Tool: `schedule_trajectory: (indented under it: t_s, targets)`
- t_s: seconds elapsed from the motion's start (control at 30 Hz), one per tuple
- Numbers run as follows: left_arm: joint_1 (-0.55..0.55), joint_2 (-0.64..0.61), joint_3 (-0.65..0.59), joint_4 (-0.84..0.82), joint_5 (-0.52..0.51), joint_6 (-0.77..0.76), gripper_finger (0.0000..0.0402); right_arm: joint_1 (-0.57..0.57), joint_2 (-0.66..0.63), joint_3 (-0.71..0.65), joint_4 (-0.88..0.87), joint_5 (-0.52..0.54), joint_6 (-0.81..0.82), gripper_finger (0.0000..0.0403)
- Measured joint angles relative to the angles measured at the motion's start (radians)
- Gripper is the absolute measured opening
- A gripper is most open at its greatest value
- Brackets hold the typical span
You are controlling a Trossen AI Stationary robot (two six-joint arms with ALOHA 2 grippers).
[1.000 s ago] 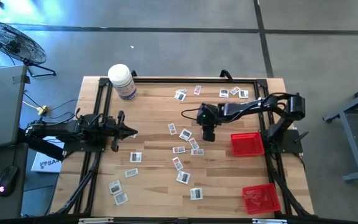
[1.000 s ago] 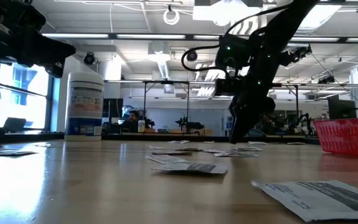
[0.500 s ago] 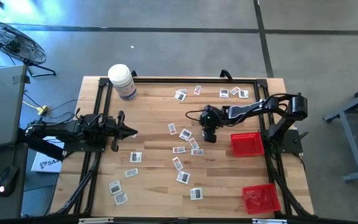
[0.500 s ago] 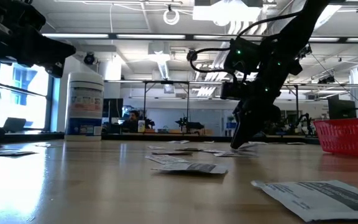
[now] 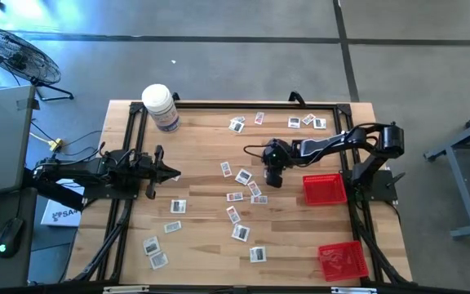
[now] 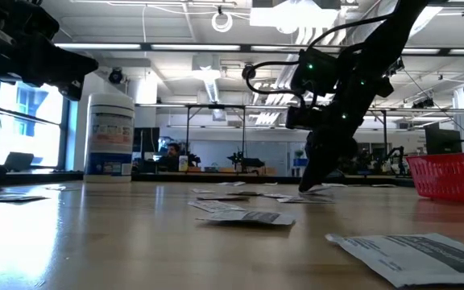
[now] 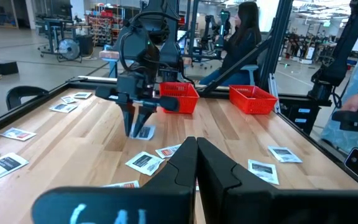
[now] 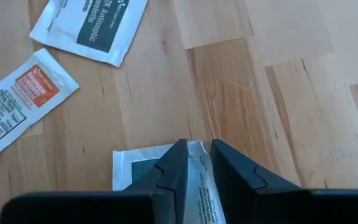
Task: Pick & Place First Aid Supplies
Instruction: Put the black towelette pack into the top red basket
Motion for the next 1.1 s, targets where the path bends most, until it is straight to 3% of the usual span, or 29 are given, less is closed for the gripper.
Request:
schedule_trajectory:
  t_s: [0.27, 0.73, 0.97, 1.1]
  targets:
    - [0.000, 0.000, 0.000, 0.000, 0.000, 0.000, 0.0000, -0.001, 0.001, -0.001, -0.002, -0.002, 0.003, 0.0004]
    - [0.000, 0.000, 0.000, 0.000, 0.000, 0.000, 0.0000, -0.001, -0.080, 0.079, -0.078, -0.010, 0.077, 0.0001]
    - [0.000, 0.000, 0.000, 0.000, 0.000, 0.000, 0.0000, 0.000, -0.141, 0.137, -0.197, -0.020, 0.182, 0.0001]
    - [0.000, 0.000, 0.000, 0.000, 0.000, 0.000, 0.0000, 0.000, -0.192, 0.194, -0.368, -0.048, 0.273, 0.0001]
